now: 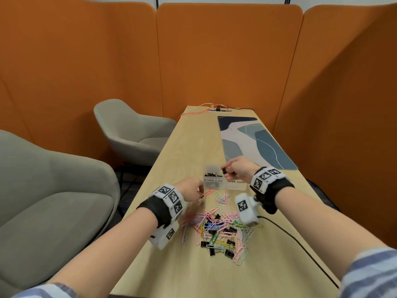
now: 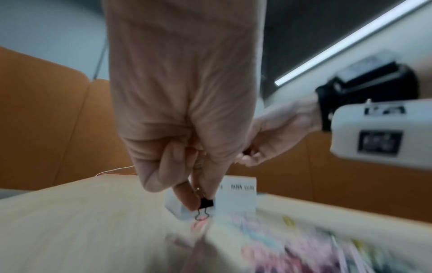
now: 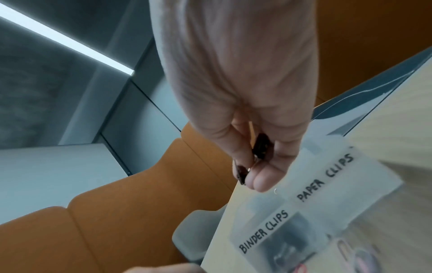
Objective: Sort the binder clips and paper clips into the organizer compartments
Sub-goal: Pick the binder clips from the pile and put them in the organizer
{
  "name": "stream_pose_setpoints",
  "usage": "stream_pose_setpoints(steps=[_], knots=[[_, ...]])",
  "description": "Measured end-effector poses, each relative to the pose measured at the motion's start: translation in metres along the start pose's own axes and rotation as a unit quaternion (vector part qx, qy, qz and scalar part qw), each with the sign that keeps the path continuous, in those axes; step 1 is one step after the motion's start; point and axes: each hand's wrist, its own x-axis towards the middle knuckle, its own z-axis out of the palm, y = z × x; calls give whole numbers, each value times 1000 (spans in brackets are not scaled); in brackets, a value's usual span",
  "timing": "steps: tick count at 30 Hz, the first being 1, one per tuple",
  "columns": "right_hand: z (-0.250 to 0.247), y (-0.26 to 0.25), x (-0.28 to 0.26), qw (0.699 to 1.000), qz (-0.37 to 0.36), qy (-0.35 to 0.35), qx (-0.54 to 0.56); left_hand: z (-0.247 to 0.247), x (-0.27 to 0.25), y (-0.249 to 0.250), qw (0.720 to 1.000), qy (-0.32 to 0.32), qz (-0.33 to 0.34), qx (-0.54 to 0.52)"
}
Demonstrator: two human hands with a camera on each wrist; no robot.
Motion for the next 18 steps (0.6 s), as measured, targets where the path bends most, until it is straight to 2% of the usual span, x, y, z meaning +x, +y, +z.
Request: stream_pose_setpoints(steps=[3, 7, 13, 18], knots=[[11, -8, 18, 1000, -10, 18, -8, -18, 8, -2, 999, 14, -4, -44], [18, -6, 29, 1000, -16, 10, -20, -34, 30, 0, 993, 47, -37, -102], [9, 0, 19, 998, -62, 30, -2, -38, 66, 10, 970, 52, -121, -204], [-10, 16, -5, 995, -84, 22, -53, -32, 82, 24, 964, 67, -127, -225]])
